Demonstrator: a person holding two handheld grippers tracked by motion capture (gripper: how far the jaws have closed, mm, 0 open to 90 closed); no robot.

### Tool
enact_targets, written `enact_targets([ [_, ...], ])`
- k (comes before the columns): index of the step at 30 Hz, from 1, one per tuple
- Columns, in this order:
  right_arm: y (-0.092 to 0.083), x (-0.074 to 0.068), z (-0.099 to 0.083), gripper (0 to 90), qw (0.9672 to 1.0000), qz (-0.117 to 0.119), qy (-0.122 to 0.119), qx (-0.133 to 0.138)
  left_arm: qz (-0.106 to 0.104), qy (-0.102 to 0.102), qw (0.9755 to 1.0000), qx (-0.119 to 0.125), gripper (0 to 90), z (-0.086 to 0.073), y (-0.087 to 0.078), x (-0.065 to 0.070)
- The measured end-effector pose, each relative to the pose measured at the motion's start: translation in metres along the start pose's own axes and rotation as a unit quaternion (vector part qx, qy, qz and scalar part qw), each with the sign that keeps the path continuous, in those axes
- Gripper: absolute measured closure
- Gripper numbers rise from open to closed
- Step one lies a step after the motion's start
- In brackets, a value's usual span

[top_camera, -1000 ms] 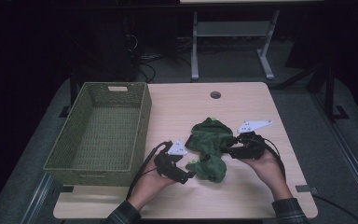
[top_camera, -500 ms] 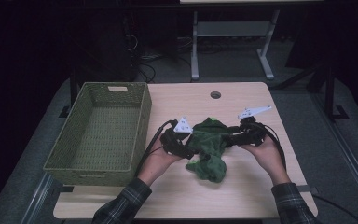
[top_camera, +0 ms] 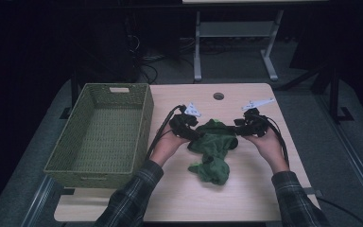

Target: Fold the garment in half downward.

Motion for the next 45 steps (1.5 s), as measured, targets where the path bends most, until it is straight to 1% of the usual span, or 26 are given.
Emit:
enact_targets([
  [3, 0.008, 0.006, -0.002, 51.5, 1.0, -0.001, 0.004, 0.001, 0.003, 0.001, 0.9999, -0.01, 48.0, -0.002, 0.013, -0.009],
  [4, 0.011, 0.007, -0.003, 51.5, 1.0, -0.001, 0.007, -0.003, 0.003, 0.0, 0.9999, -0.013, 49.4, -0.005, 0.019, -0.012],
  [6, 0.018, 0.011, -0.008, 52.4, 0.9999, -0.002, 0.005, -0.012, 0.006, 0.004, 0.9999, -0.016, 51.5, -0.009, 0.027, -0.017],
  [7, 0.021, 0.012, -0.01, 52.5, 0.9998, -0.001, 0.007, -0.018, 0.008, 0.003, 0.9999, -0.015, 53.0, -0.011, 0.029, -0.019],
  [9, 0.026, 0.014, -0.014, 53.1, 0.9997, -0.001, 0.007, -0.025, 0.003, -0.004, 0.9999, -0.016, 53.7, -0.015, 0.036, -0.023],
  [11, 0.031, 0.016, -0.017, 54.3, 0.9995, -0.002, 0.011, -0.03, -0.002, -0.009, 0.9997, -0.021, 53.7, -0.019, 0.04, -0.025],
  [12, 0.034, 0.018, -0.019, 55.6, 0.9994, 0.002, 0.013, -0.032, -0.002, -0.013, 0.9997, -0.022, 53.8, -0.021, 0.043, -0.025],
  [13, 0.037, 0.018, -0.021, 56.5, 0.9992, 0.004, 0.016, -0.036, -0.004, -0.013, 0.9996, -0.026, 54.2, -0.023, 0.045, -0.026],
  [15, 0.041, 0.019, -0.025, 61.5, 0.9989, 0.004, 0.017, -0.044, -0.006, -0.014, 0.9995, -0.029, 56.2, -0.026, 0.049, -0.028],
  [17, 0.044, 0.02, -0.027, 62.4, 0.9987, 0.005, 0.021, -0.047, -0.005, -0.015, 0.9995, -0.028, 57.4, -0.027, 0.052, -0.029],
  [19, 0.046, 0.021, -0.027, 64.6, 0.9988, 0.007, 0.023, -0.044, -0.006, -0.018, 0.9993, -0.032, 61.3, -0.029, 0.055, -0.031],
  [21, 0.048, 0.021, -0.028, 69.9, 0.9987, 0.003, 0.024, -0.046, -0.004, -0.017, 0.9992, -0.035, 65.0, -0.03, 0.056, -0.031],
  [23, 0.049, 0.022, -0.028, 76.0, 0.9986, 0.002, 0.022, -0.047, -0.009, -0.019, 0.9992, -0.035, 71.5, -0.029, 0.057, -0.03],
  [24, 0.049, 0.022, -0.028, 78.7, 0.9986, 0.003, 0.023, -0.047, -0.008, -0.015, 0.9992, -0.038, 75.2, -0.029, 0.058, -0.03],
  [26, 0.048, 0.022, -0.028, 84.5, 0.9986, 0.002, 0.026, -0.046, -0.009, -0.015, 0.9992, -0.037, 82.0, -0.029, 0.058, -0.029],
  [29, 0.046, 0.021, -0.027, 87.1, 0.9986, 0.005, 0.027, -0.044, -0.009, -0.015, 0.9992, -0.036, 86.6, -0.027, 0.056, -0.029],
  [31, 0.045, 0.021, -0.026, 87.5, 0.9987, 0.007, 0.028, -0.043, -0.006, -0.016, 0.9994, -0.028, 87.0, -0.024, 0.054, -0.029],
  [33, 0.042, 0.021, -0.023, 87.5, 0.9989, 0.003, 0.025, -0.039, -0.008, -0.017, 0.9996, -0.022, 87.2, -0.018, 0.05, -0.029],
  [34, 0.039, 0.021, -0.02, 87.8, 0.9991, 0.002, 0.022, -0.037, -0.006, -0.018, 0.9997, -0.018, 87.2, -0.014, 0.048, -0.029],
  [36, 0.035, 0.021, -0.014, 87.8, 0.9996, -0.003, 0.018, -0.024, -0.004, -0.02, 0.9998, -0.002, 87.2, -0.004, 0.043, -0.03],
  [38, 0.031, 0.022, -0.007, 87.8, 0.9993, 0.002, 0.024, -0.029, -0.001, -0.017, 0.9998, 0.006, 87.2, 0.006, 0.037, -0.031],
  [40, 0.026, 0.023, 0.003, 87.9, 0.9998, -0.01, 0.014, -0.013, 0.001, -0.015, 0.9998, 0.014, 87.2, 0.014, 0.033, -0.032],
  [42, 0.024, 0.025, 0.011, 87.9, 0.9996, -0.002, 0.022, -0.018, 0.003, -0.014, 0.9996, 0.022, 87.2, 0.024, 0.028, -0.033],
  [43, 0.021, 0.026, 0.016, 87.9, 0.9997, -0.007, 0.019, -0.012, 0.004, -0.012, 0.9996, 0.026, 87.1, 0.028, 0.026, -0.034],
  [45, 0.017, 0.027, 0.024, 87.9, 0.9998, -0.009, 0.018, -0.007, 0.009, -0.007, 0.9995, 0.031, 87.0, 0.035, 0.02, -0.035],
])
Point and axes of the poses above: each handheld gripper's, and its own axes: y roughly forward along the jaws, z roughly out of its top, x roughly to its right, the point moved 7 cm from there along y, roughly forward along the jaws, and after that the axes turned 7 degrees about x, right-handed, at the moved point
